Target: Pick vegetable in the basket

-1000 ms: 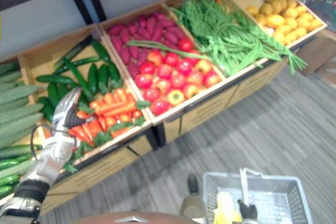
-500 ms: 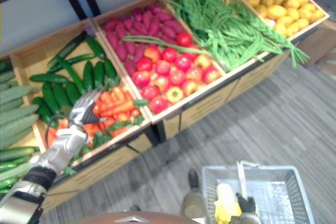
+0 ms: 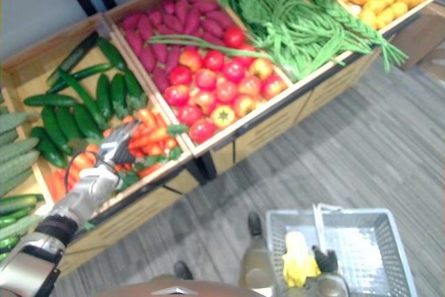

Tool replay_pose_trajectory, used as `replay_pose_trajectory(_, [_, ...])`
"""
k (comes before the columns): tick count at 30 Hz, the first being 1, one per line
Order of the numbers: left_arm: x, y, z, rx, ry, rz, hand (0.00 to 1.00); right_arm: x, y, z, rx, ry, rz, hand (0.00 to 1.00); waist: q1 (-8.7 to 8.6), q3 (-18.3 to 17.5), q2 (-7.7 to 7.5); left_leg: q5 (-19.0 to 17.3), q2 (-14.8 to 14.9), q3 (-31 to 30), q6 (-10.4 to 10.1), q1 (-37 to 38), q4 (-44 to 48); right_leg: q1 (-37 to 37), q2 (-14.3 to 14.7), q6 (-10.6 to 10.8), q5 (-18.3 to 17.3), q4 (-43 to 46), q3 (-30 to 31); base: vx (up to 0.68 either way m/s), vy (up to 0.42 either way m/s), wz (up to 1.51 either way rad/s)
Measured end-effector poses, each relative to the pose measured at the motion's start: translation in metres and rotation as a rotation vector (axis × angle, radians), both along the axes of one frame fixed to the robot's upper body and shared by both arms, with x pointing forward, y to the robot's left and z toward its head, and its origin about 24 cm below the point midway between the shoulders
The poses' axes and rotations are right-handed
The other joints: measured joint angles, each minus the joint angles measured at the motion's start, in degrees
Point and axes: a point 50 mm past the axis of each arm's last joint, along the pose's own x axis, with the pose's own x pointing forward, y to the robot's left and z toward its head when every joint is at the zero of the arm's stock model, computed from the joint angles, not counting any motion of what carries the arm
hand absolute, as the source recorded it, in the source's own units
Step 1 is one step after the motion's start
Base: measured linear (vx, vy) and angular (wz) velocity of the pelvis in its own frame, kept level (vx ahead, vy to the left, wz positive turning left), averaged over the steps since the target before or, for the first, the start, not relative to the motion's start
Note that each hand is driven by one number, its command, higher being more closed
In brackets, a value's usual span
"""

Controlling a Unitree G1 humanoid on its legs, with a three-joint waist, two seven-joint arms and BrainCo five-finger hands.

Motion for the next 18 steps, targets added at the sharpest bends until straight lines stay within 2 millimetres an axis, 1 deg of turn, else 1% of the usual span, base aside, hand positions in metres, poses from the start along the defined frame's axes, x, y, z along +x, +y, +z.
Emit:
replay_pose_trajectory(3, [0.002,0.005,-0.001,0.014,0.011,0.038,0.0,0.005,-0.001,0.002,-0.005,-0.012,0.011,1.0,-0.01,0.7,-0.01,0.0,-0.2,0.3,0.0,-0.3,-0.1,-0.6,-0.1,0.1,0.1,0.0,0.4,-0.01,-0.022,-0.06])
replay_pose_trajectory(6, [0.004,0.005,0.002,0.015,0.004,0.043,0.0,0.008,-0.001,0.003,-0.009,-0.025,0.015,1.0,0.01,1.5,0.05,0.0,-0.1,0.4,0.0,-0.6,-0.1,-0.9,0.0,0.1,0.1,0.0,0.5,-0.01,-0.025,-0.02])
replay_pose_trajectory(11, [0.008,0.015,0.006,0.035,-0.008,0.099,0.0,0.013,-0.001,0.005,-0.011,-0.04,0.019,1.0,0.09,2.2,0.05,0.0,-0.1,0.9,0.0,-1.5,0.0,-2.2,0.1,0.2,0.2,0.1,0.9,-0.02,-0.037,-0.04])
replay_pose_trajectory(12, [0.01,0.016,0.008,0.039,-0.013,0.102,1.0,0.014,-0.001,0.005,-0.011,-0.041,0.019,1.0,0.2,2.2,0.02,0.0,-0.1,1.4,0.0,-1.6,0.0,-2.4,0.1,0.2,0.2,0.1,1.0,-0.01,-0.042,-0.08])
replay_pose_trajectory(14, [0.01,0.019,0.01,0.043,-0.024,0.113,1.0,0.016,-0.001,0.006,-0.012,-0.047,0.021,1.0,0.14,2.3,0.04,0.0,-0.1,1.7,0.0,-1.7,-0.1,-2.8,0.3,0.3,0.2,0.2,1.4,0.0,-0.035,-0.09])
replay_pose_trajectory(18, [0.021,0.023,0.028,0.034,-0.096,0.148,1.0,0.02,-0.001,0.007,-0.012,-0.055,0.024,1.0,0.18,2.8,-0.01,0.0,0.0,2.0,-0.1,-1.7,-0.1,-3.1,0.5,0.1,0.4,0.2,1.8,-0.01,-0.035,-0.05])
